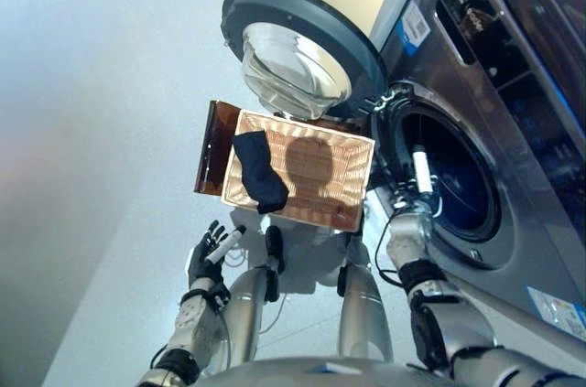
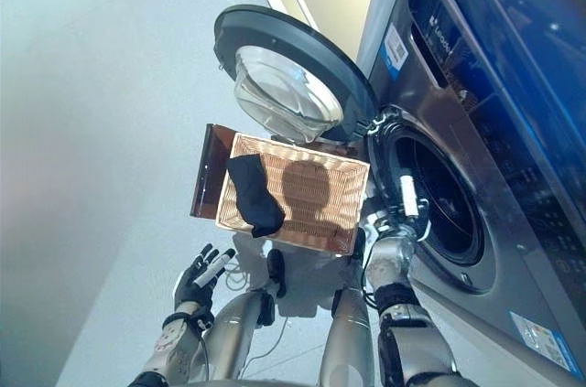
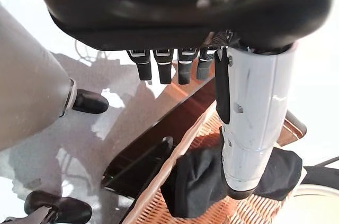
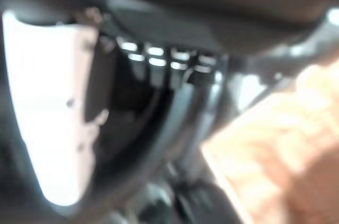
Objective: Pick up the clothes and place them into the washing machine
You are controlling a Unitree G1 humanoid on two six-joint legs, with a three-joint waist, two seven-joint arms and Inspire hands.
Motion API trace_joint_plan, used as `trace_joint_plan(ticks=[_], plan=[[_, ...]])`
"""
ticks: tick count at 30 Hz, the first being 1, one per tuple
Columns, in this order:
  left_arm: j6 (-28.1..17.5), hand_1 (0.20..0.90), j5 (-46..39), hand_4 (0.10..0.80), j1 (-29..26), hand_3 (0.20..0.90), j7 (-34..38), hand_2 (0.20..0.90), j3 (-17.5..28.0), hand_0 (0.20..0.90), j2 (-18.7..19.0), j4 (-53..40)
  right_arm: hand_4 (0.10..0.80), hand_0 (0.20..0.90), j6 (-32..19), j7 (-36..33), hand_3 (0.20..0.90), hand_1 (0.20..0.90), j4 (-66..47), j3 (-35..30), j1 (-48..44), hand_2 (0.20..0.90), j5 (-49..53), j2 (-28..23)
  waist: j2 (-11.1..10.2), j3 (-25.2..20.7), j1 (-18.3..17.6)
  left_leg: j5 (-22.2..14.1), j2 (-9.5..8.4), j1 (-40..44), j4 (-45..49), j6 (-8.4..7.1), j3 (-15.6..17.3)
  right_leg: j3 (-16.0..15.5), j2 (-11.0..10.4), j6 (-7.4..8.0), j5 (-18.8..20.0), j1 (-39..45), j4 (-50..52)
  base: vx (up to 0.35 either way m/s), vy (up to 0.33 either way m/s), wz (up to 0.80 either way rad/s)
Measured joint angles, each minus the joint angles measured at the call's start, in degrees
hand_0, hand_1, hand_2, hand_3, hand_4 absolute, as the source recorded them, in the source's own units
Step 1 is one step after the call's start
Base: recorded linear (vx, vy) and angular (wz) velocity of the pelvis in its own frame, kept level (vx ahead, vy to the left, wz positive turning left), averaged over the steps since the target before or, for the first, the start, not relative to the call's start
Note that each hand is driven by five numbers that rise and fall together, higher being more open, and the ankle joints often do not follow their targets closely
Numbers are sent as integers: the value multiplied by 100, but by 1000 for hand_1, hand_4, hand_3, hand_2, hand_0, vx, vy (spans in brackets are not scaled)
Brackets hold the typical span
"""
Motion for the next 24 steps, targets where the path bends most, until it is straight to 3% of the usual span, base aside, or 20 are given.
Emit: trace_joint_plan(ticks=[13, 24], plan=[[-56, 900, 337, 800, 38, 900, 193, 900, 175, 900, 17, -44, 800, 900, 1107, -588, 900, 900, -928, 1508, 44, 900, -4523, -411, -198, 118, 41, -17, 14, -3, -15, 41, -14, -15, 12, -30, 25, -1, 13, -3, 2, 2], [-56, 900, 546, 800, 34, 900, 203, 900, 168, 900, 13, -165, 800, 900, 1694, -463, 900, 900, -952, 2440, -318, 900, -6683, -629, -155, 239, 183, -18, 29, -2, -3, 40, -32, -45, 22, -64, 52, 11, 14, -7, 5, 5]])
